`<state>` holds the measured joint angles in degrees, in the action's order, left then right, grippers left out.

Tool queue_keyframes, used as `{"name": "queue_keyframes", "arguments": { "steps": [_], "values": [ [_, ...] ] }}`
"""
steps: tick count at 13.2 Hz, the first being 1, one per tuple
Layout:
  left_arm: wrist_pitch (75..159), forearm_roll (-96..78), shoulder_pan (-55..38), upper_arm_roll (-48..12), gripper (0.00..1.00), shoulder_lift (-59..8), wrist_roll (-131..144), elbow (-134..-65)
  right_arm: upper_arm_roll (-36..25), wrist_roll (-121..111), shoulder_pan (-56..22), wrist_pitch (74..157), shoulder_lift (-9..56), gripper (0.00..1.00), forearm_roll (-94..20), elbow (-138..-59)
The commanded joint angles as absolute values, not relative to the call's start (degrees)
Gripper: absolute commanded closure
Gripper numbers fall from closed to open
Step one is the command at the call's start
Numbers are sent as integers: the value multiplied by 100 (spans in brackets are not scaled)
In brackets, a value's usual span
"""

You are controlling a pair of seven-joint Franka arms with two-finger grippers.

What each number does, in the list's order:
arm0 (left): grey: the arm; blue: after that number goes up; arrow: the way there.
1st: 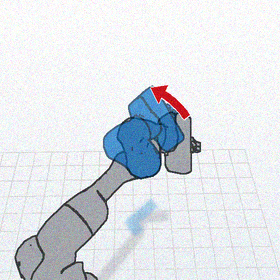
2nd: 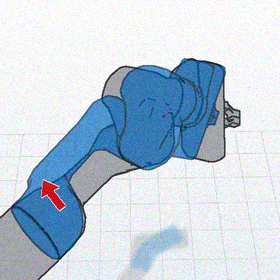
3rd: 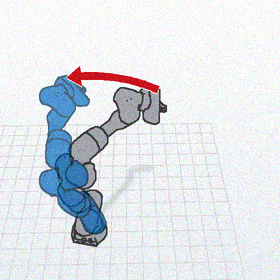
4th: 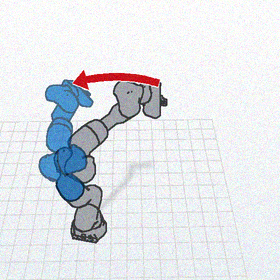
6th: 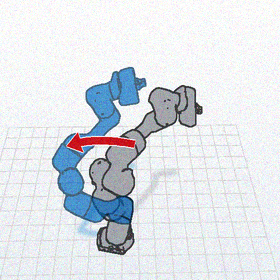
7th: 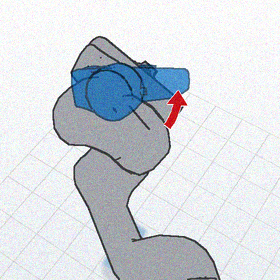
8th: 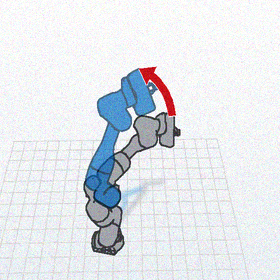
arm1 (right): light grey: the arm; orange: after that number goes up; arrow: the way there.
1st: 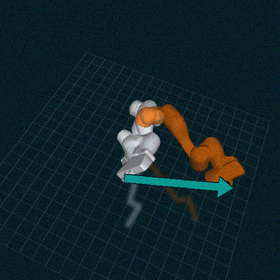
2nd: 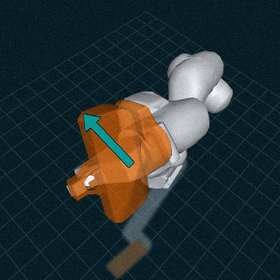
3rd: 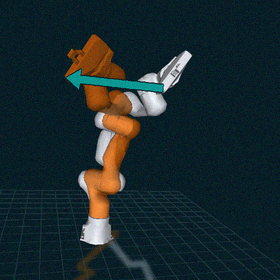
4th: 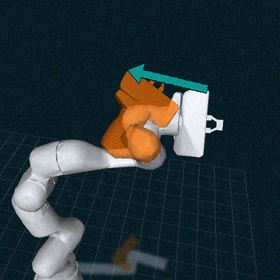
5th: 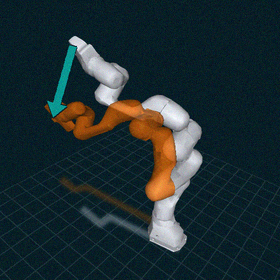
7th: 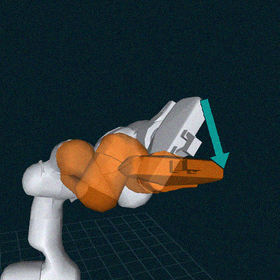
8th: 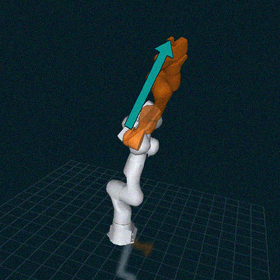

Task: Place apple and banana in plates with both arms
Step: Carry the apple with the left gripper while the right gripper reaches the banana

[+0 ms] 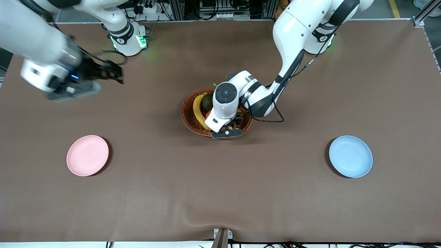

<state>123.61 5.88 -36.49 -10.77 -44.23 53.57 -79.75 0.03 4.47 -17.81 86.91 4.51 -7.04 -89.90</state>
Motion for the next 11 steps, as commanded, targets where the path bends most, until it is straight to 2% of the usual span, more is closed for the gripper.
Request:
{"name": "queue_keyframes", "arguments": {
  "steps": [1,6,8,11],
  "values": [
    [11596,677,-3421,-1037,100,-3606,5450,-8033,-62,536,-2240,9524,439,0,-765,-9850],
    [10014,659,-2166,-1055,100,-2436,4232,-8051,-62,536,-2574,10256,1211,0,-773,-9984],
    [9678,659,-1392,-1055,100,-2303,3134,-8059,-62,536,-2829,10520,1615,0,-773,-10011],
    [9703,668,-153,-1055,100,-2408,1315,-8077,-62,545,-3207,10521,1907,0,-773,-10028]
  ]
}}
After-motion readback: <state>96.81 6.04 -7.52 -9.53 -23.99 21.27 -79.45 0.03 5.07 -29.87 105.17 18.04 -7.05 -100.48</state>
